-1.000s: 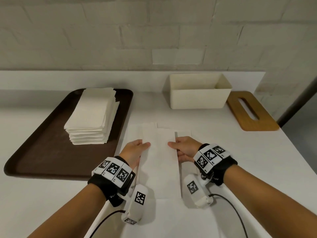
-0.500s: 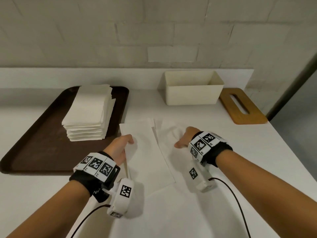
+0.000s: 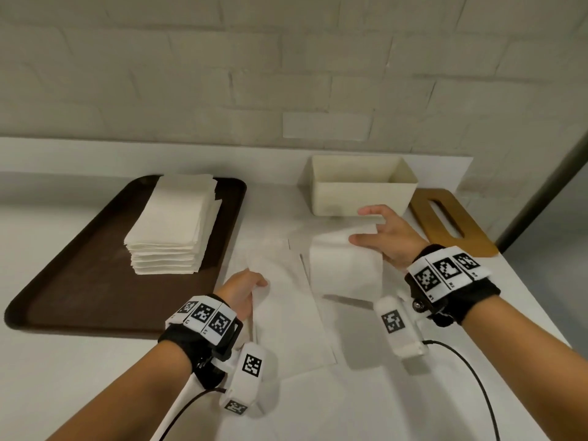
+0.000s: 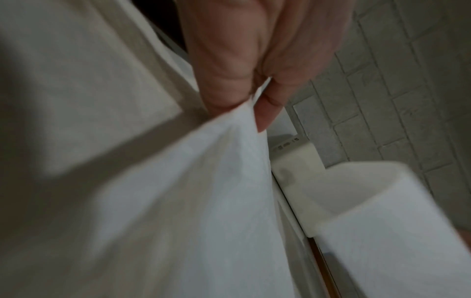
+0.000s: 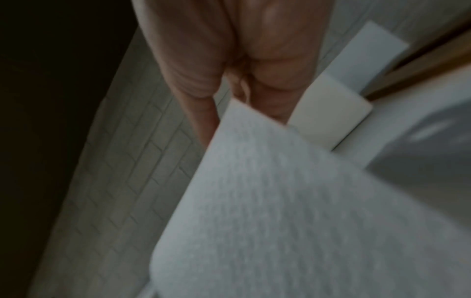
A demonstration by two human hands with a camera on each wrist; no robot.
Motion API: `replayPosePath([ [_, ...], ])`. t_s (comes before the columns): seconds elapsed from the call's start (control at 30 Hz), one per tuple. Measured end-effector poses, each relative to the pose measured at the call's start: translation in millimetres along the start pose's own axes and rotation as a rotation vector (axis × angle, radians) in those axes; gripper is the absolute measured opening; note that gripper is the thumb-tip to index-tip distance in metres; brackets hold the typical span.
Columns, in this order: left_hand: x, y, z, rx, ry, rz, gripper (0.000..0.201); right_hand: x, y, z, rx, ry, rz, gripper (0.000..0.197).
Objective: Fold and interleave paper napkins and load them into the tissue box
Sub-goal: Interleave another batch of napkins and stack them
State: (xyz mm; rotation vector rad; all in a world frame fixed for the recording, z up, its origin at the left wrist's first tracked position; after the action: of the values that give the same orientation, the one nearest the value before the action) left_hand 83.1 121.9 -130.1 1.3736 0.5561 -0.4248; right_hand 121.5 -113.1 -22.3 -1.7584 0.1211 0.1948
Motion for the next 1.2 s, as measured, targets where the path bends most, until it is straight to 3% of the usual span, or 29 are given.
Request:
replayPosePath([
  [0.13, -5.7, -2.2, 2.9, -0.008, -0.009, -0.004, 0.021, -5.3, 1.1, 43.3, 0.132, -0.207, 0.065, 0.063],
  [0.23, -4.9, -1.8, 4.6, -0.102, -0.038, 0.001, 0.044, -5.9, 28.8, 77.6, 0.007, -0.32, 0.124, 0.071],
  [0.4, -7.2, -0.6, 11.0, -0.152, -0.098, -0.019, 0.048, -8.4, 60.5, 107.3, -0.084, -0.417, 0.184, 0.088],
  [0.5, -6.8, -2.2, 9.9, -0.114, -0.101, -0.008, 0.044, -6.8, 64.5, 111.8, -0.041, -0.426, 0.202, 0.095],
  [0.73, 0.9, -7.0, -4.5, 0.047, 0.081, -0.002, 0.044, 1.4, 67.6, 111.6, -0.072, -0.413, 0.179, 0.1],
  [0.8, 1.8, -1.2, -9.2, 0.002, 0.094, 0.023, 0.045, 6.5, 65.5, 103.3, -0.033, -0.334, 0.194, 0.093],
  [0.87, -6.8, 12.1, -17.6, -0.036, 0.109, 0.065, 0.041, 10.0, 60.9, 90.7, -0.023, -0.231, 0.228, 0.074],
  [0.93, -20.8, 27.0, -27.7, -0.054, 0.097, 0.122, 0.031, 9.5, 54.2, 78.8, -0.285, -0.184, 0.206, 0.055],
  [1.03, -42.4, 37.6, -47.4, -0.051, 0.104, 0.177, 0.031, 4.4, 51.9, 78.3, -1.004, -0.283, 0.113, 0.068],
  [1.1, -50.3, 35.2, -59.3, -0.02, 0.121, 0.17, 0.037, 2.7, 55.2, 85.2, -1.163, -0.327, 0.106, 0.075],
  [1.2, -54.5, 28.1, -71.3, 0.015, 0.151, 0.135, 0.04, 6.0, 59.3, 100.5, -1.161, -0.382, 0.066, 0.059],
])
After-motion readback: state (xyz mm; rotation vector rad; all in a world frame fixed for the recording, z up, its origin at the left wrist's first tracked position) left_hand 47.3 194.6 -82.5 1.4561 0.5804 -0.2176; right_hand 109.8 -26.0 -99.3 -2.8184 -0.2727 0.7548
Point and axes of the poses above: each hand's wrist, its own x-axis towards the middle knuckle, its own z-axis out of the palm, y = z × x, the point moved 8 cm from there along x, towards the middle knuckle, and after that the axes turned 2 degrees about y, right-handed, at the moved point
